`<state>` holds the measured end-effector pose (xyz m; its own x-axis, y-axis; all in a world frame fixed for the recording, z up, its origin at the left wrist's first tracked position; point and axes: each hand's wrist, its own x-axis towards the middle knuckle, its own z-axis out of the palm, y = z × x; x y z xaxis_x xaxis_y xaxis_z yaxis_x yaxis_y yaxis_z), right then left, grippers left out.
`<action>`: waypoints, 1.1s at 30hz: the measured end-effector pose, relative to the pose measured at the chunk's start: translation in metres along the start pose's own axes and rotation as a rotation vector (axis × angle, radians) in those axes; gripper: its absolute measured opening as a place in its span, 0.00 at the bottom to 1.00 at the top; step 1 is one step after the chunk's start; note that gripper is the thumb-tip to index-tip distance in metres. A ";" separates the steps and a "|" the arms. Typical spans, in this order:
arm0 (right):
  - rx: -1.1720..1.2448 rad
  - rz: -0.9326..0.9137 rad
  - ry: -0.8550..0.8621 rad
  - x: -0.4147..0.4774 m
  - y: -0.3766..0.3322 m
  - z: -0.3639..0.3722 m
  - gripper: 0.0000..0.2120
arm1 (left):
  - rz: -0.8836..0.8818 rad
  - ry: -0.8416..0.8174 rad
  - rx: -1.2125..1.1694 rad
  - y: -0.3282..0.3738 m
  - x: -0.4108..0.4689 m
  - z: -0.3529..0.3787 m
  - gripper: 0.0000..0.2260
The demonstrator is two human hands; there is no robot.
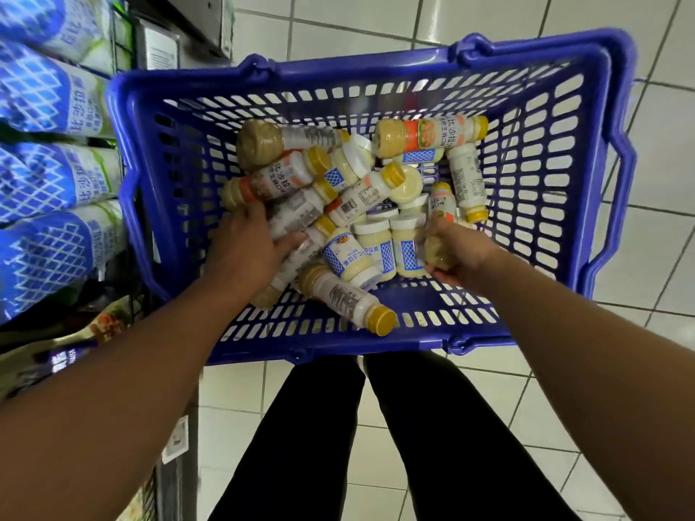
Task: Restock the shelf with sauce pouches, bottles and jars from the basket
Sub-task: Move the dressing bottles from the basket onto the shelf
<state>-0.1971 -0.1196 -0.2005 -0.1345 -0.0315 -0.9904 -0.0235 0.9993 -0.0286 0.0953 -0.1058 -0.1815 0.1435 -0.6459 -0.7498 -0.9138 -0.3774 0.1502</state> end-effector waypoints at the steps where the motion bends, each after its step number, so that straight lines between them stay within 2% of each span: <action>1: 0.034 0.018 -0.035 -0.006 0.002 0.002 0.19 | 0.010 0.000 -0.016 0.002 -0.002 -0.002 0.30; 5: 0.202 0.030 -0.098 -0.035 0.013 0.005 0.13 | -0.044 -0.040 -0.190 0.017 -0.012 -0.009 0.27; 8: 0.189 -0.031 -0.089 -0.063 0.022 0.007 0.15 | -0.060 -0.121 -0.283 0.027 -0.021 -0.016 0.28; 11: 0.257 -0.094 -0.112 -0.096 0.027 0.005 0.12 | -0.077 -0.224 -0.419 0.037 -0.041 -0.026 0.32; 14: 0.296 -0.189 -0.127 -0.136 0.030 0.002 0.11 | -0.101 -0.221 -0.559 0.053 -0.071 -0.041 0.31; 18: 0.310 -0.337 -0.174 -0.199 0.032 -0.001 0.17 | -0.087 -0.187 -0.797 0.078 -0.114 -0.064 0.22; 21: 0.331 -0.411 -0.250 -0.255 0.032 -0.010 0.24 | -0.067 -0.184 -0.911 0.095 -0.152 -0.087 0.22; 24: 0.298 -0.473 -0.300 -0.313 0.035 -0.019 0.24 | -0.017 -0.191 -1.047 0.106 -0.194 -0.113 0.09; 25: 0.280 -0.497 -0.292 -0.331 0.036 -0.023 0.24 | -0.004 -0.197 -1.086 0.111 -0.209 -0.125 0.08; 33: 0.170 -0.717 -0.273 -0.477 0.036 -0.027 0.26 | 0.127 -0.183 -1.206 0.140 -0.344 -0.234 0.14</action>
<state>-0.1607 -0.0687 0.2743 0.1050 -0.6863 -0.7197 0.1428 0.7266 -0.6721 0.0068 -0.0914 0.2484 -0.0647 -0.6567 -0.7514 0.0332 -0.7539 0.6561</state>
